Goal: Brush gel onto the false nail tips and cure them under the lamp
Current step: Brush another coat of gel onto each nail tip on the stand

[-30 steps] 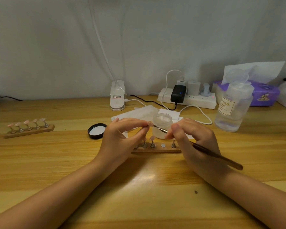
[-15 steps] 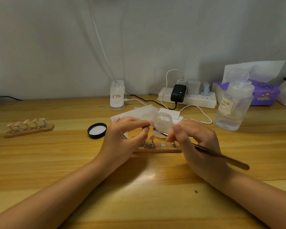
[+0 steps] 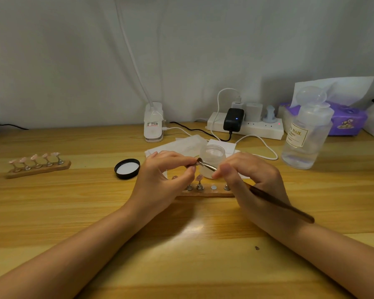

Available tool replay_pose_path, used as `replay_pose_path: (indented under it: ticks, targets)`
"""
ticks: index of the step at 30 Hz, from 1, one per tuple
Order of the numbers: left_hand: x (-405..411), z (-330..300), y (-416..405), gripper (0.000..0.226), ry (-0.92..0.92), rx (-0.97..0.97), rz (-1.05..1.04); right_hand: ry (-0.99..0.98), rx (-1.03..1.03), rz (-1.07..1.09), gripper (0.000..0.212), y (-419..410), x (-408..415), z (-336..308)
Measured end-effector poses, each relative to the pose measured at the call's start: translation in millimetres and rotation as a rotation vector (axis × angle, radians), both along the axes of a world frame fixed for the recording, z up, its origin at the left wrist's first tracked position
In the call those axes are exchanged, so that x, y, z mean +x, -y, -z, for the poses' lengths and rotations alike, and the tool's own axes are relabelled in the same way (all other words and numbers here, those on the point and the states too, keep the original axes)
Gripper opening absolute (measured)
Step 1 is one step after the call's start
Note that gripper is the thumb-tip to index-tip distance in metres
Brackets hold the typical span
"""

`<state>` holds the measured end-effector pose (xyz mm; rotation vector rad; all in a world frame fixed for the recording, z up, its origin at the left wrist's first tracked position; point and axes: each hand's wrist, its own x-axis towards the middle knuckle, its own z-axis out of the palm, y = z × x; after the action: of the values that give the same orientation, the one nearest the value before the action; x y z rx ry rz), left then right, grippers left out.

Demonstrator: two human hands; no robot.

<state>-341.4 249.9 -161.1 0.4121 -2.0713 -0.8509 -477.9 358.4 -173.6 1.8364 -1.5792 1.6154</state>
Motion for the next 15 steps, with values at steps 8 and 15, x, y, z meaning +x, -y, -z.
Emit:
replay_pose_path:
  ticks: [8, 15]
  targets:
    - [0.8, 0.2, 0.0, 0.021, -0.002, 0.001, 0.004, 0.078, -0.032, 0.007, 0.032, -3.3, 0.3, 0.1]
    - [0.1, 1.5, 1.0, 0.021, -0.008, -0.014, -0.004, -0.031, -0.029, -0.012, 0.03, 1.9, -0.2, 0.1]
